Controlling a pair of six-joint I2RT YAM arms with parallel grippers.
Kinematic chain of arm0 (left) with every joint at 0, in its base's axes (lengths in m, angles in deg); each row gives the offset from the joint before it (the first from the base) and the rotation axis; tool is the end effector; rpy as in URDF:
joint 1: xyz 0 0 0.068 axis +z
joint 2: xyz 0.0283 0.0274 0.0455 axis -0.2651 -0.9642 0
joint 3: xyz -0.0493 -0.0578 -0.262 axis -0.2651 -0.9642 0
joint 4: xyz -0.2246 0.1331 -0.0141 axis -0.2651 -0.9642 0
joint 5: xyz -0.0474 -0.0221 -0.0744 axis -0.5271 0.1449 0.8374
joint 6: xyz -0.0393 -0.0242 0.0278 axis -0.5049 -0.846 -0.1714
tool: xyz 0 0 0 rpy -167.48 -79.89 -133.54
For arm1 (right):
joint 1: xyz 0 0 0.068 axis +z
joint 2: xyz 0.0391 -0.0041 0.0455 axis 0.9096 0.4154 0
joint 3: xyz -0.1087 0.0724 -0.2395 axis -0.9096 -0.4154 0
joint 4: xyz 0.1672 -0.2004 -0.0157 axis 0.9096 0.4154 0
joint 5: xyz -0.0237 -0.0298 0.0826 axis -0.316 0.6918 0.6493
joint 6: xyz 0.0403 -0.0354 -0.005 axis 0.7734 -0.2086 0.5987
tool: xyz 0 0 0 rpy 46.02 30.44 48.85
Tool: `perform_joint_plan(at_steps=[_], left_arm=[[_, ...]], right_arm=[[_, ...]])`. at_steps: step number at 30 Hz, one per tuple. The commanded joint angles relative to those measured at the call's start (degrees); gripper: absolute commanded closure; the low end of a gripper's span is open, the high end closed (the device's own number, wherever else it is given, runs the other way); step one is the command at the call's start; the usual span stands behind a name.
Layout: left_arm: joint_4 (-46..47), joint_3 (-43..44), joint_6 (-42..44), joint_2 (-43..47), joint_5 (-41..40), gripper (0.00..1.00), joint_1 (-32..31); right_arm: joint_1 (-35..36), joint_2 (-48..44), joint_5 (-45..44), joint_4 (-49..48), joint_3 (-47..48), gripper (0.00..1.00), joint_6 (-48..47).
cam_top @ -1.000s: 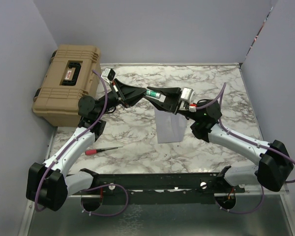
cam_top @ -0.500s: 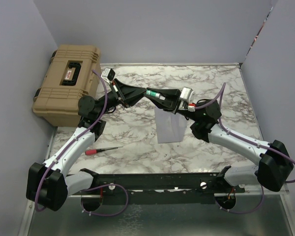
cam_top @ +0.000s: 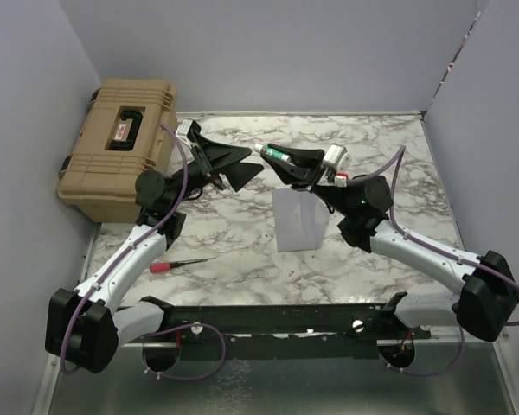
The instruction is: Place the letter into the envelope and seal it
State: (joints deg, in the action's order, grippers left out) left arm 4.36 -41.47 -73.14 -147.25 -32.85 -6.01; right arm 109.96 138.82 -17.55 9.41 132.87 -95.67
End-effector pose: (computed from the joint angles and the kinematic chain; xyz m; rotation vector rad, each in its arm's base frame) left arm 0.2206 -0.1103 0.3760 -0.2631 1.5151 -2.1902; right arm 0.1934 0.2075 0.3854 -0.7462 0.7294 0.7376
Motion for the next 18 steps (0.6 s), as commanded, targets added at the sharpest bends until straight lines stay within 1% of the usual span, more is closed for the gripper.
perform_joint_plan(at_steps=[1,3,5,7,8,11,13,14,16,18], left_arm=[[1.6,-1.7,1.7,1.8,-1.0,0.13,-0.1],[0.2,-2.6,3.9,2.2,-1.0,0.12,-0.1],[-4.3,-3.5,8.4,3.0,-0.7,0.12,-0.1],[-11.3,-4.3,14.9,4.1,-0.9,0.12,-0.1],[-16.2,-4.4,18.7,4.6,-1.3,0.12,-0.1],[-30.5,-4.0,32.1,5.1,-4.0,0.17,-0.1],[-38.2,-3.6,40.2,3.6,-6.6,0.21,-0.4],[-40.0,-3.8,41.8,2.3,-7.3,0.23,-0.8],[-40.4,-4.4,43.6,-1.0,-8.5,0.26,-1.9],[-40.3,-4.4,45.8,-4.9,-11.1,0.29,-3.8]], right_arm=[[-0.1,-2.8,-10.3,7.2,2.3,1.00,5.7],[0.0,-3.0,-17.6,17.6,6.8,0.99,9.7],[0.0,-2.5,-27.0,29.6,10.9,0.99,14.2],[0.0,-1.9,-35.3,41.1,13.8,0.99,18.5],[0.0,-1.7,-38.6,47.2,14.8,0.99,20.5],[-0.1,-1.7,-45.9,63.5,15.1,0.99,28.3],[-0.1,-2.0,-47.4,71.2,13.8,0.99,32.8],[-0.1,-1.9,-47.0,75.0,13.4,0.99,35.0],[-0.2,-1.0,-44.4,80.3,12.2,0.99,38.1],[-0.4,0.3,-40.4,81.8,10.3,0.99,39.7]])
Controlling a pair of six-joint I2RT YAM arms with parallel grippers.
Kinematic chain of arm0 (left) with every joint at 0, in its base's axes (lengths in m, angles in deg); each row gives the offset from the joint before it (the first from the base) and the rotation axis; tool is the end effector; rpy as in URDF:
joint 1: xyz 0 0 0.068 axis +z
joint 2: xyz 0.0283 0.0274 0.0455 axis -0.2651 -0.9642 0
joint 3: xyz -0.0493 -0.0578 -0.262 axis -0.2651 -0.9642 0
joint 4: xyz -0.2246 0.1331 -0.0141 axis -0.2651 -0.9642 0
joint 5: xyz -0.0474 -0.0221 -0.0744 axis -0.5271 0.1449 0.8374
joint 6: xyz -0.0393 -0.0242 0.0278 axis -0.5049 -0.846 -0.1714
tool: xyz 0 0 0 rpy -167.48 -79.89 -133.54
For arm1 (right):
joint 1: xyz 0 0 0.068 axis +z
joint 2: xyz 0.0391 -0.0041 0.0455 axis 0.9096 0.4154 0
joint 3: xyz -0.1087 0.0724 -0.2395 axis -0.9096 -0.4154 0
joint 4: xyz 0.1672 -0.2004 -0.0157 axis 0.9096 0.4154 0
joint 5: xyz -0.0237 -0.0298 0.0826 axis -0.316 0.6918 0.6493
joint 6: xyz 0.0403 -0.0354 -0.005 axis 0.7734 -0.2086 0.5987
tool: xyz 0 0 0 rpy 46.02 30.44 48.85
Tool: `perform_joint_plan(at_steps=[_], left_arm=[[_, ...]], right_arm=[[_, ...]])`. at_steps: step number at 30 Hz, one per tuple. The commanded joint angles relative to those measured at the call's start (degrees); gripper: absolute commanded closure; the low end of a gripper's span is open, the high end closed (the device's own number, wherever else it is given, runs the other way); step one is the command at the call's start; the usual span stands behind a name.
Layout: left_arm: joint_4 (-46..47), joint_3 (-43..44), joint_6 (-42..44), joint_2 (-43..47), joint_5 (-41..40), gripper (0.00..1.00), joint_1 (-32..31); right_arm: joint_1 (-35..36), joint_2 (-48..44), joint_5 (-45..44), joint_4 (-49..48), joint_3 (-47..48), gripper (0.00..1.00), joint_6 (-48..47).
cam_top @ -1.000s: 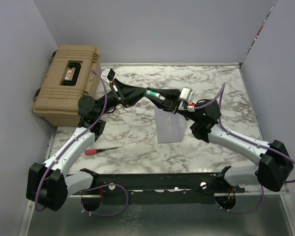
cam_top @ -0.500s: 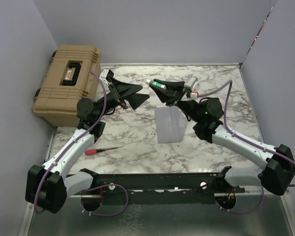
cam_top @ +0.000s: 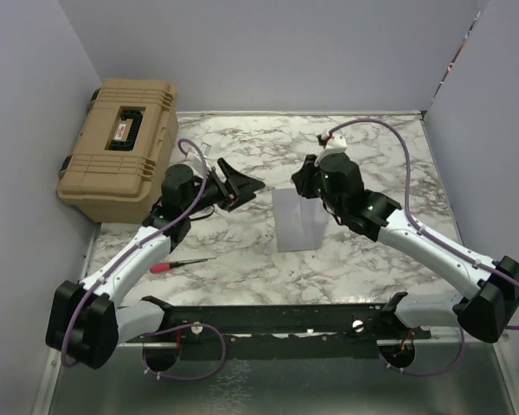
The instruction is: Place the letter into the envelope and seal it
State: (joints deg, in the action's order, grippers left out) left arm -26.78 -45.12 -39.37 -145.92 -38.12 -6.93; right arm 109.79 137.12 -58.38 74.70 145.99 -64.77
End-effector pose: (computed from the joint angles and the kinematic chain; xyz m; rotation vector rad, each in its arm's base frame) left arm 0.2267 -0.1142 0.3057 -0.2622 1.9204 -1.6242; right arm 0.2179 0.1956 0.3577 -0.1173 1.8608 0.4788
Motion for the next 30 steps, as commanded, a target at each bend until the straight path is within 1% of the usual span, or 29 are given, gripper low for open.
perform_joint_plan(at_steps=[1,2,5,7,10,13,16,18,22,26,30], left_arm=[[-9.0,-0.2,13.0,-8.4,-7.1,0.31,-4.1],[-8.6,0.8,13.9,-10.7,-8.2,0.33,-5.4],[-6.6,4.3,16.0,-18.4,-11.5,0.46,-8.9],[-5.9,7.2,16.7,-23.6,-12.8,0.55,-10.0],[-5.2,10.9,18.1,-30.7,-15.0,0.65,-10.7],[-4.0,13.8,19.2,-36.6,-16.1,0.75,-10.7],[-2.1,16.0,19.5,-41.5,-16.0,0.82,-10.8],[-1.0,17.4,19.4,-44.8,-15.8,0.85,-10.9],[1.3,19.3,19.2,-48.6,-15.6,0.88,-11.1],[2.7,19.8,19.1,-50.5,-15.0,0.88,-11.3],[4.7,19.5,17.9,-51.8,-14.7,0.89,-11.6]], right_arm=[[-0.3,2.8,1.5,16.3,-3.7,0.99,9.4],[-0.4,3.8,2.1,15.9,-4.4,0.99,9.7],[-0.7,7.6,2.8,13.7,-5.8,0.99,10.3],[-1.1,10.2,3.9,11.4,-6.5,0.99,10.1],[-1.9,14.2,4.9,7.8,-6.9,0.99,9.6],[-2.3,17.0,3.4,5.3,-7.0,1.00,8.9],[-2.5,19.3,1.3,3.5,-7.0,0.99,8.4],[-2.6,20.6,0.3,2.9,-6.9,0.99,8.4],[-2.7,22.1,-1.7,2.0,-7.1,0.99,8.4],[-2.7,22.6,-4.3,1.6,-7.7,0.99,8.5],[-2.7,23.0,-3.5,1.1,-8.4,0.99,8.7]])
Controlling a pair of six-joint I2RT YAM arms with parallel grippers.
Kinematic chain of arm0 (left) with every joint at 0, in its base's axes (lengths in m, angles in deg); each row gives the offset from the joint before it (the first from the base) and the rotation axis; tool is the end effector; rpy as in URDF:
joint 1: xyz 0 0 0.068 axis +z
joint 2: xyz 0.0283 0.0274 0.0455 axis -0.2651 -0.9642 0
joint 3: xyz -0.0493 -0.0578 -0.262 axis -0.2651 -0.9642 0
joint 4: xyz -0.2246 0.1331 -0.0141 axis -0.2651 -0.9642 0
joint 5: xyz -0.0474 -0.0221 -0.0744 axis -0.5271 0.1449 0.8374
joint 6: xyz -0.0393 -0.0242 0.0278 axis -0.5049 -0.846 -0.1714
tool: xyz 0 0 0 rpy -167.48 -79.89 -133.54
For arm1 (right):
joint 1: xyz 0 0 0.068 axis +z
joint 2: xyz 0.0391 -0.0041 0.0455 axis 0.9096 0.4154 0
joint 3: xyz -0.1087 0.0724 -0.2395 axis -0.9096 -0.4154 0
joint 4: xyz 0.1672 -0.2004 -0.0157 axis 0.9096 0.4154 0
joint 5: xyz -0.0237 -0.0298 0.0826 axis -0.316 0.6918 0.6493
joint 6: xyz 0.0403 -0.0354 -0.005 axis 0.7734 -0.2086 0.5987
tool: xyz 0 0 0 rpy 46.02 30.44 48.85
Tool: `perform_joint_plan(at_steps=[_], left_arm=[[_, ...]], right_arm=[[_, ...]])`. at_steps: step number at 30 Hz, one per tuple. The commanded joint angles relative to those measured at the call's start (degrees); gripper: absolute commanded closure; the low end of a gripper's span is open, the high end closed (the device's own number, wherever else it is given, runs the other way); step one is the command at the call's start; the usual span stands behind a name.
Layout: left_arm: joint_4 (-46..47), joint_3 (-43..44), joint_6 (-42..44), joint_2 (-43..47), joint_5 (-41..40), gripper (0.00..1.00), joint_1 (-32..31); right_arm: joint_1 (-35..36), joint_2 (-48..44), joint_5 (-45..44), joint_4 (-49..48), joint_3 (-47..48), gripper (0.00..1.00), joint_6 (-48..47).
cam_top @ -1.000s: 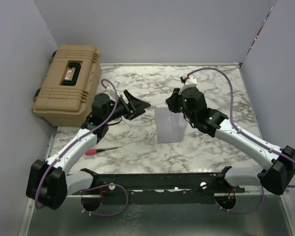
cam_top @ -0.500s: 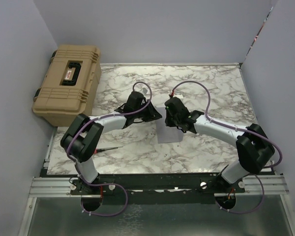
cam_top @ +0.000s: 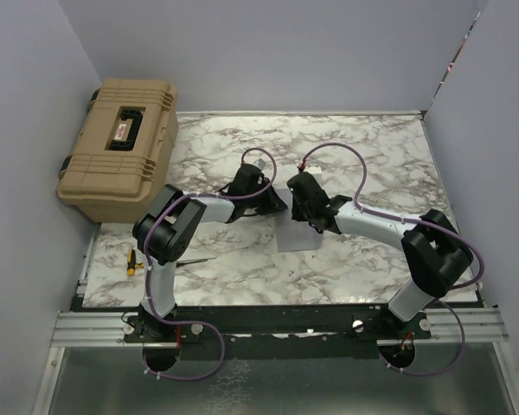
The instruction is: Place the letter into the envelope and seal it
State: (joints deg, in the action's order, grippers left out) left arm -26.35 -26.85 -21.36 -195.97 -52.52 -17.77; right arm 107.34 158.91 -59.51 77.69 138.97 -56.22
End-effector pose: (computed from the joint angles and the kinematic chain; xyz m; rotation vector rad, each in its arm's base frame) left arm 0.3323 -0.2309 0.1324 -0.1679 2.4171 -1.1264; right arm 0.2620 0.2175 0.1965 -0.0656 2.3419 0.1704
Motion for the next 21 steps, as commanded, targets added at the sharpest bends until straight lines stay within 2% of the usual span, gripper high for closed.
perform_joint_plan(at_steps=[1,12,21], left_arm=[[4.8,0.9,-0.2,-1.7,-0.6,0.89,-0.9],[10.3,0.5,-1.9,-2.0,-0.8,0.89,-1.4],[5.8,0.4,-2.9,-7.2,-5.6,0.97,-1.4]], right_arm=[[-0.2,1.4,-2.3,-2.3,-1.8,1.00,0.3],[-0.2,3.1,-2.8,-4.2,-3.7,0.99,0.2],[-0.2,2.3,-3.5,-8.8,-7.4,1.00,-3.2]])
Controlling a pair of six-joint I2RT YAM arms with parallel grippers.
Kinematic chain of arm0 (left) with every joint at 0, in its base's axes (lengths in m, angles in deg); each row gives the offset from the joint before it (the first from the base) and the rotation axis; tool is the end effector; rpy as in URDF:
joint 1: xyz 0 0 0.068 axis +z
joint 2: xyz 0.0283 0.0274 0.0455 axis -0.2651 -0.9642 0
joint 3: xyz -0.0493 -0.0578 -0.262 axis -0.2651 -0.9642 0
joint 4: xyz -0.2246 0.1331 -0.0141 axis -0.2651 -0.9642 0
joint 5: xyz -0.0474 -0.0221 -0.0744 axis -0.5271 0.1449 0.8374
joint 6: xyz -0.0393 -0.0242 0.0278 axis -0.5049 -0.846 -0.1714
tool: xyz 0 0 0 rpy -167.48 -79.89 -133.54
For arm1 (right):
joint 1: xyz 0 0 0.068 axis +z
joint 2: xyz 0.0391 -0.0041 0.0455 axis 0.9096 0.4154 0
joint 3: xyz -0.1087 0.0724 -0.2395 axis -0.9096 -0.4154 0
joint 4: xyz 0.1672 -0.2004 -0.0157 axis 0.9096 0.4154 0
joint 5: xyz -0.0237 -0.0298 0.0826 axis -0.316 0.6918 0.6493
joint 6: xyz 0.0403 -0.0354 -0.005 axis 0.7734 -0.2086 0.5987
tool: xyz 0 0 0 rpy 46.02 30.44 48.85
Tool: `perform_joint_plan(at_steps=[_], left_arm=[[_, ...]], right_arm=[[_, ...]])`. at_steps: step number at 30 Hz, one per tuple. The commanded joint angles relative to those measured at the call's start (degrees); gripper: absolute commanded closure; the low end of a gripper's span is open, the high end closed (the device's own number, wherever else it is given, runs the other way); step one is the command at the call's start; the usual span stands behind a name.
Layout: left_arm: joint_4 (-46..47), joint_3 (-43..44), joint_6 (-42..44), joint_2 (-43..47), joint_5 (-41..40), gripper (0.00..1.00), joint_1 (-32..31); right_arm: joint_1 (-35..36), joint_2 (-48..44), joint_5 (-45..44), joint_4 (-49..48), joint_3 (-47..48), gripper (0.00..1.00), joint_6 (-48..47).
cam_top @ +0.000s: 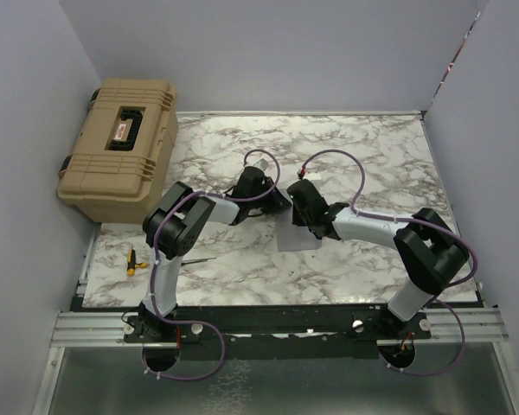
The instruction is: Place the letter into the envelope and seal it
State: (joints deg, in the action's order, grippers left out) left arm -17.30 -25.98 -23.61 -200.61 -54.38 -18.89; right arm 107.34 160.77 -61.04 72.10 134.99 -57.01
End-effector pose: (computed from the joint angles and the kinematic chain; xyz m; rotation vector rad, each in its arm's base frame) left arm 0.3400 -0.2443 0.1189 -0.1833 2.3263 -1.1700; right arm 0.2600 0.2145 0.1728 -0.0703 2.3326 0.1333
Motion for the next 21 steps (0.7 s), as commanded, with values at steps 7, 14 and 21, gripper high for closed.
perform_joint_plan(at_steps=[7,14,21], left_arm=[[-11.0,-2.3,-0.3,-1.4,-5.9,1.00,-0.4],[-13.7,-1.4,2.5,-1.7,-5.1,1.00,-0.2],[-15.1,-0.5,2.7,-2.7,-5.8,1.00,0.6]], right_arm=[[-0.2,1.4,-4.6,-9.2,-5.0,0.99,-3.0],[-0.6,5.7,-6.5,-10.2,-1.0,0.99,-2.1],[-0.8,6.8,-4.9,-3.8,0.8,0.99,1.4]])
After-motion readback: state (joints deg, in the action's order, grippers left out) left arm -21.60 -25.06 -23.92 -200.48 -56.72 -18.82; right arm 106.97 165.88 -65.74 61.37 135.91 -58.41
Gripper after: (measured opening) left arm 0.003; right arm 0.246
